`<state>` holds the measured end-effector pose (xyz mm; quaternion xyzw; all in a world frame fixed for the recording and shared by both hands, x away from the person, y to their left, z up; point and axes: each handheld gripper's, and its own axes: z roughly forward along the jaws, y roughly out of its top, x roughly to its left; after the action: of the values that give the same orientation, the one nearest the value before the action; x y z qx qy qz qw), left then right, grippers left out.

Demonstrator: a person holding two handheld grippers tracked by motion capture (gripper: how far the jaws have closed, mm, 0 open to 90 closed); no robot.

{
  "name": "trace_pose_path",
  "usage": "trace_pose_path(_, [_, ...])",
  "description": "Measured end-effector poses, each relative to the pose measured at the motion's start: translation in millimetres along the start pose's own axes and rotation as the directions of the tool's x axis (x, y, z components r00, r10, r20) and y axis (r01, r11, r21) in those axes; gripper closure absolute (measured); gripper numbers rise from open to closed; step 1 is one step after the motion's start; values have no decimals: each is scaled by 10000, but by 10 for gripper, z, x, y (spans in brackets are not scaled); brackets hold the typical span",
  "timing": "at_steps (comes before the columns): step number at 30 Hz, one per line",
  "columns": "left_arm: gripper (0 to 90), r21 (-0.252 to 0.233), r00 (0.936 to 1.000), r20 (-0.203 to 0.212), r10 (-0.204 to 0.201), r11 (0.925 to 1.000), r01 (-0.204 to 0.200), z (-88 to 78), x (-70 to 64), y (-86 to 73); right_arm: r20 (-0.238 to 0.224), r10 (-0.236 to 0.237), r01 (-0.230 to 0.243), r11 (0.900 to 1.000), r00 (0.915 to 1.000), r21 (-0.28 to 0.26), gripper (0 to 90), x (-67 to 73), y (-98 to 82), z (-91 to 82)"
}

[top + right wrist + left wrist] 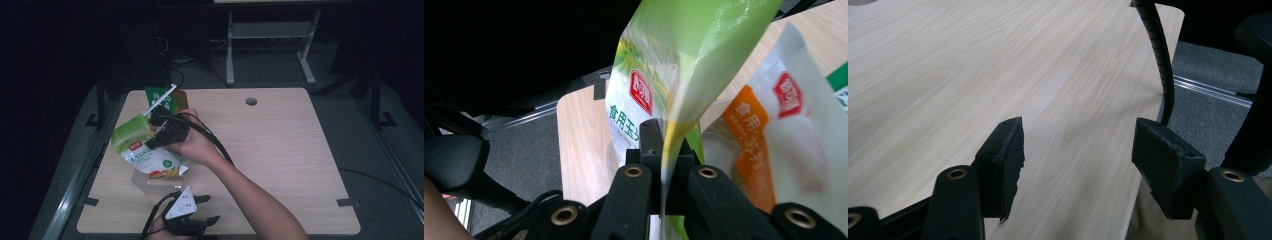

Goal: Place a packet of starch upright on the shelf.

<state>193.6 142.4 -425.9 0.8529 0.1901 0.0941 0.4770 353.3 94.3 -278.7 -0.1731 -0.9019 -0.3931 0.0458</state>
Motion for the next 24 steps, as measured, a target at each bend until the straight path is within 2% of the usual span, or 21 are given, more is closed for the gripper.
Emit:
trace_pose_path(12, [369, 22, 9998, 11, -206, 9998, 206, 22, -12, -12, -571, 132, -128, 9999, 9983, 84, 899, -12, -13, 325])
trace_pose_path(19, [368, 46, 9997, 4, -228, 9997, 228, 12, -12, -15, -657, 330, -316, 9992, 9973, 234, 897, -65, -126, 513])
trace_pose_path(24, [368, 122, 9999, -25, -98, 9999, 99, 11, -2, -15, -692, 521, -502, 9983, 9962, 287, 892, -114, -224, 547])
